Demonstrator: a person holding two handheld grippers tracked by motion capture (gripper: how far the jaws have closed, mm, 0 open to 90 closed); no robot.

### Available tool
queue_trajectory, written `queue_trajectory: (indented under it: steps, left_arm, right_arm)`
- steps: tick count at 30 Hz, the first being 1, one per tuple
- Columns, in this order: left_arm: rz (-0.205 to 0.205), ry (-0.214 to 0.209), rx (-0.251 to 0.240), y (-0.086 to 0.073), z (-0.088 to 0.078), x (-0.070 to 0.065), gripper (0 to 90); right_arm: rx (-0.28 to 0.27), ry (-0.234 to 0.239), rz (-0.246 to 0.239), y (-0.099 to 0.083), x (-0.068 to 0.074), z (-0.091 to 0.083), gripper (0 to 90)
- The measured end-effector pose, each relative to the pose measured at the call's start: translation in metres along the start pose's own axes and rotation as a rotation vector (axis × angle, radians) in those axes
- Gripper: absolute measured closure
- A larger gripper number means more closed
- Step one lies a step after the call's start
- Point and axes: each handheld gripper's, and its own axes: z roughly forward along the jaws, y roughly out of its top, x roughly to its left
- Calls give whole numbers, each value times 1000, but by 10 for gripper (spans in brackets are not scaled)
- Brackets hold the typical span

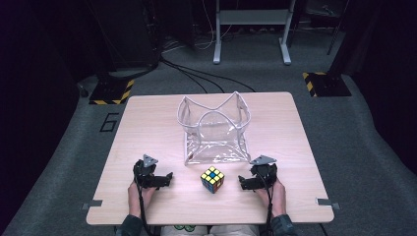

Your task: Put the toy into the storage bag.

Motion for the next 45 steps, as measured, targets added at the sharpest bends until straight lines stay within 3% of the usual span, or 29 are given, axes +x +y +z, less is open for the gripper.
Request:
queue_trajectory:
  steps: [5,10,15,25,35,45]
  left_arm:
    - [-1,5,0,0,-1,0,19]
    - [-1,5,0,0,-1,0,19]
    - [-3,7,1,0,-1,0,19]
    - [-6,7,0,0,-1,0,21]
    - [-9,8,-2,0,-1,0,23]
    - [-8,8,-2,0,-1,0,24]
  right_arm:
    - [1,20,5,2,5,-2,36]
    - [-43,50,23,5,13,-9,45]
    - [-46,61,4,11,21,-14,47]
    - [-57,133,0,23,39,-20,48]
    - [-32,170,-70,35,58,-21,43]
    - [-44,215,-94,44,75,-23,33]
